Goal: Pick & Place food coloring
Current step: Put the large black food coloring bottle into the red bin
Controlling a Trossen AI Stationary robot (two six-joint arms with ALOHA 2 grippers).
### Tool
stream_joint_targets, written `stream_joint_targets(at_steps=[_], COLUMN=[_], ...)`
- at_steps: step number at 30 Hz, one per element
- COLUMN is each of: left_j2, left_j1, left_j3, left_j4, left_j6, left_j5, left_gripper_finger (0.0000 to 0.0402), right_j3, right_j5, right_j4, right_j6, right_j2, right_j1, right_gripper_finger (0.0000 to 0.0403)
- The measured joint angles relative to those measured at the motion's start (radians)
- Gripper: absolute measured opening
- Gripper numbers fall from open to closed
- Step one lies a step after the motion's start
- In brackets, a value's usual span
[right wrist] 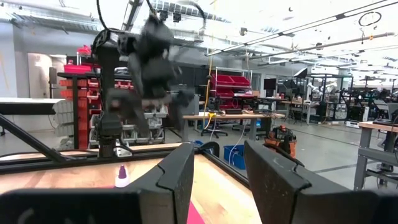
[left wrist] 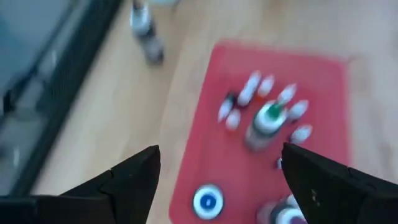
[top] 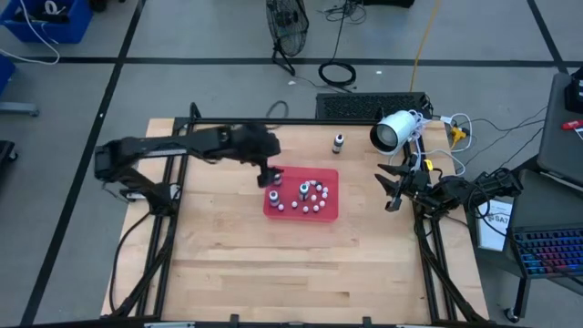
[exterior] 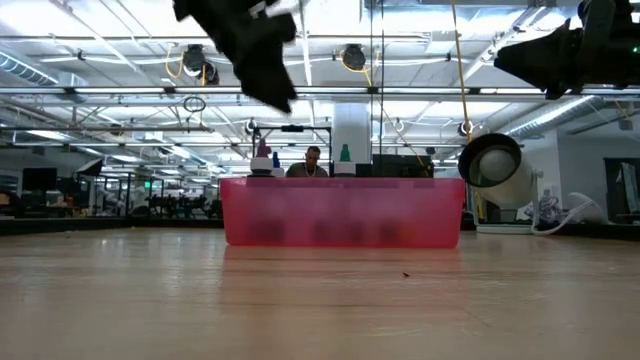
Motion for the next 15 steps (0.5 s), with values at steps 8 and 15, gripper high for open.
stream_joint_targets(at_steps=[8,15], left_j2=[-0.246,-0.44], left_j1=[0.01,0.09], left_j3=[-0.242,-0.582], left_j4=[0.283,0.572], left_j6=[0.1,0.022], left_j5=[0.123,0.118], left_gripper_finger=[0.0319,0.0317], right_j3=[0.0,0.0], right_j5=[-0.001,-0.001], right_j4=[0.052,0.122], right_j6=[0.0,0.267], right_j2=[0.0,0.005], right_j1=[0.0,0.001], right_gripper_finger=[0.0132,0.0132])
